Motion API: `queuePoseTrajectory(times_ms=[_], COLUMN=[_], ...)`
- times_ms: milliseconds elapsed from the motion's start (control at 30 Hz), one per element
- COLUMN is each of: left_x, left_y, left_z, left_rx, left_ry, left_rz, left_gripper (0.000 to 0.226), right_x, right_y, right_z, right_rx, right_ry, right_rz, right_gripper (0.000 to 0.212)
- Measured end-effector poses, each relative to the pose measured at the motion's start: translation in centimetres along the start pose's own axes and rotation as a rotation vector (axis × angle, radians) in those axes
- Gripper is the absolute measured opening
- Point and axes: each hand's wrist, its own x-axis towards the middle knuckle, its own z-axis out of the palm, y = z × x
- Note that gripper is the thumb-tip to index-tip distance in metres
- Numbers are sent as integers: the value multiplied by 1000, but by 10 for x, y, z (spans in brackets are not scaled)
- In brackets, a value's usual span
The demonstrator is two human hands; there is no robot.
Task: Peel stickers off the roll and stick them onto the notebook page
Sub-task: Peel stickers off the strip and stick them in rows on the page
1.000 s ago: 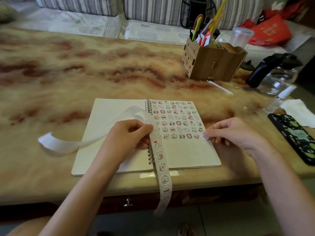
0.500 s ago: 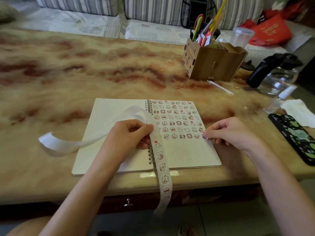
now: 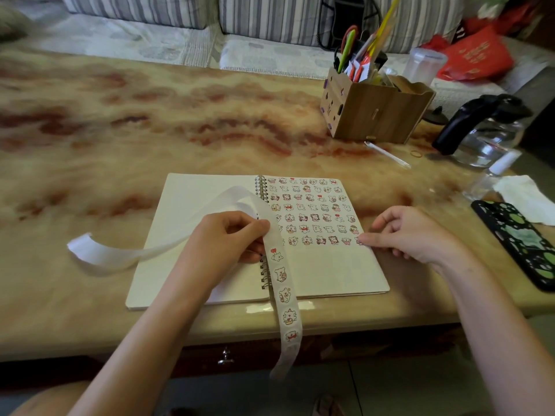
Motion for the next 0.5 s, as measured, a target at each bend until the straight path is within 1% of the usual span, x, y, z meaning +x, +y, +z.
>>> queuePoseTrajectory(times_ms=[100,200,267,400,500], left_x=[1,1,0,2,2], left_y=[0,0,0,-1,-2], left_z=[0,0,0,0,0], left_rx=[3,3,-1,2,5], left_ry=[3,5,5,8,8], left_rz=[0,5,7,7,7], left_gripper=[19,19,19,18,18], right_x=[2,3,2,1,2], right_y=[3,5,5,2,2], right_z=[-1,-2,-1,2,6], right_rx=[13,30,56,30,-5], right_ry=[1,17,29,38,47], right_rz=[-4,-14,-20,-26,-21], right_gripper=[17,13,16,33,36])
